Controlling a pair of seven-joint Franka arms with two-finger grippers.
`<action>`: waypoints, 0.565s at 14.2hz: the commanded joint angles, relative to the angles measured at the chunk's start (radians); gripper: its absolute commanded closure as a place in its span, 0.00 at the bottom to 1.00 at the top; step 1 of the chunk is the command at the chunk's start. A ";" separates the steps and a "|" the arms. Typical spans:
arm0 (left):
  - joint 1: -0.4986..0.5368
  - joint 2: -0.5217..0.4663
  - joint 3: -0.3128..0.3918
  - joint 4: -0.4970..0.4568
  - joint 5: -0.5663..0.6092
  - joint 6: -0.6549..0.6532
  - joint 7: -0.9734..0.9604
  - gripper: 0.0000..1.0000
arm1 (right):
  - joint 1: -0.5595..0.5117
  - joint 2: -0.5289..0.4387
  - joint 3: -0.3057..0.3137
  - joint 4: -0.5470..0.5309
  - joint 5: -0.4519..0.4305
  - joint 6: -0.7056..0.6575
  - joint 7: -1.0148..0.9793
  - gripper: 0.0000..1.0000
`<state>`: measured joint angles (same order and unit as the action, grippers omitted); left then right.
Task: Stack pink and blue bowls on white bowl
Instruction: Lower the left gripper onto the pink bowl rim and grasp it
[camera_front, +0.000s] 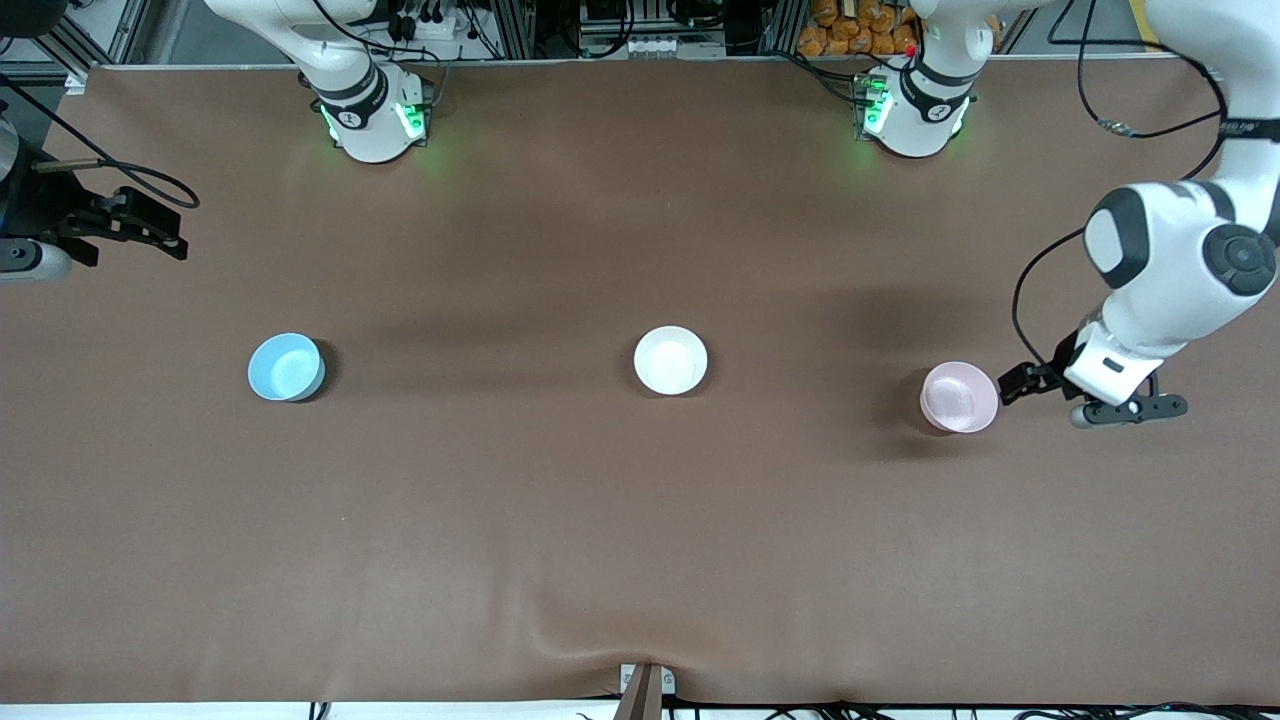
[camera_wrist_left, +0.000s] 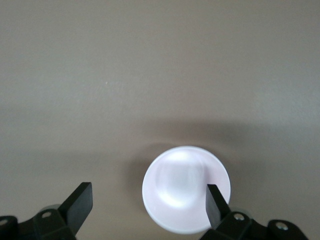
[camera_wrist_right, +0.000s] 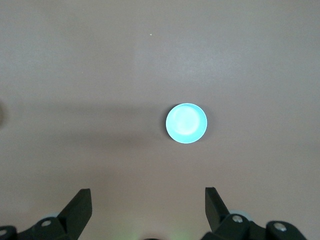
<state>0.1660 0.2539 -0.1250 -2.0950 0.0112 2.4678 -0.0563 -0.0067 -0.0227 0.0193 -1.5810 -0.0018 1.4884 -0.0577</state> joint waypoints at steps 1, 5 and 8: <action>0.009 0.053 -0.007 0.009 -0.019 0.072 0.023 0.00 | -0.016 -0.005 0.010 -0.001 0.014 -0.011 -0.010 0.00; 0.017 0.088 -0.007 -0.016 -0.019 0.102 0.026 0.00 | -0.016 -0.005 0.010 -0.001 0.016 -0.013 -0.008 0.00; 0.021 0.100 -0.005 -0.045 -0.017 0.102 0.027 0.06 | -0.018 -0.005 0.010 -0.001 0.016 -0.013 -0.008 0.00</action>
<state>0.1755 0.3569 -0.1247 -2.1090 0.0112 2.5502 -0.0563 -0.0067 -0.0226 0.0193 -1.5813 -0.0017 1.4824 -0.0577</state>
